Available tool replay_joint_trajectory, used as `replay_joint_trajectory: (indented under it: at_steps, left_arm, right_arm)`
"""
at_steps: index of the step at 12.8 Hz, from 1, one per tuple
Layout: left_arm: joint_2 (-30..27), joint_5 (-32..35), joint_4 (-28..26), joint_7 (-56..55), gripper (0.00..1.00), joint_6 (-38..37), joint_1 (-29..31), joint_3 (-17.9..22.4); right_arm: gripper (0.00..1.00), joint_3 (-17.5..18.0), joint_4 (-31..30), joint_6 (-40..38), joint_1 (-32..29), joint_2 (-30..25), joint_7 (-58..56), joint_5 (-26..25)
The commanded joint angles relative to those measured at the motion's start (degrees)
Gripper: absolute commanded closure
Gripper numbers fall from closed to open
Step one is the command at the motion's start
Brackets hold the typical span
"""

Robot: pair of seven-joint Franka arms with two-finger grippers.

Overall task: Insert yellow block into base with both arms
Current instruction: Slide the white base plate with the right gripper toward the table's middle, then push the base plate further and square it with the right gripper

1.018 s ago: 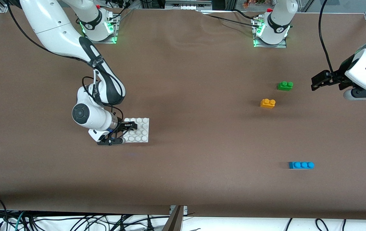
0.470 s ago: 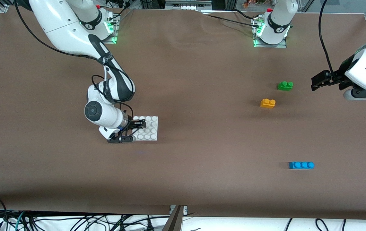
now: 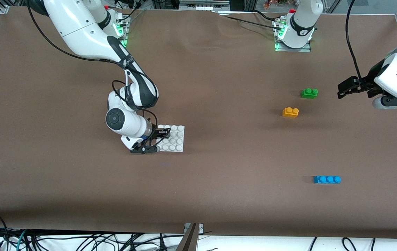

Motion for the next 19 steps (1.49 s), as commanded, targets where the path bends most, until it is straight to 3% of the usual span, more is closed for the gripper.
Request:
replay_joint_trajectory:
  at_steps: [1, 11, 19]
  left_arm:
    - [0.6, -1.5, 1.7, 0.9, 0.00, -1.3, 0.1, 0.3]
    - [0.6, -1.7, 1.7, 0.9, 0.00, -1.5, 0.1, 0.3]
    - [0.6, -1.7, 1.6, 0.9, 0.00, -1.5, 0.1, 0.3]
  right_arm:
    - [0.42, 0.1, 2.8, -0.4, 1.7, 1.6, 1.9, 1.4]
    - [0.42, 0.1, 6.3, -0.4, 6.2, 4.0, 1.9, 0.6]
    - [0.45, 0.1, 7.6, -0.4, 8.8, 5.9, 1.1, -8.0]
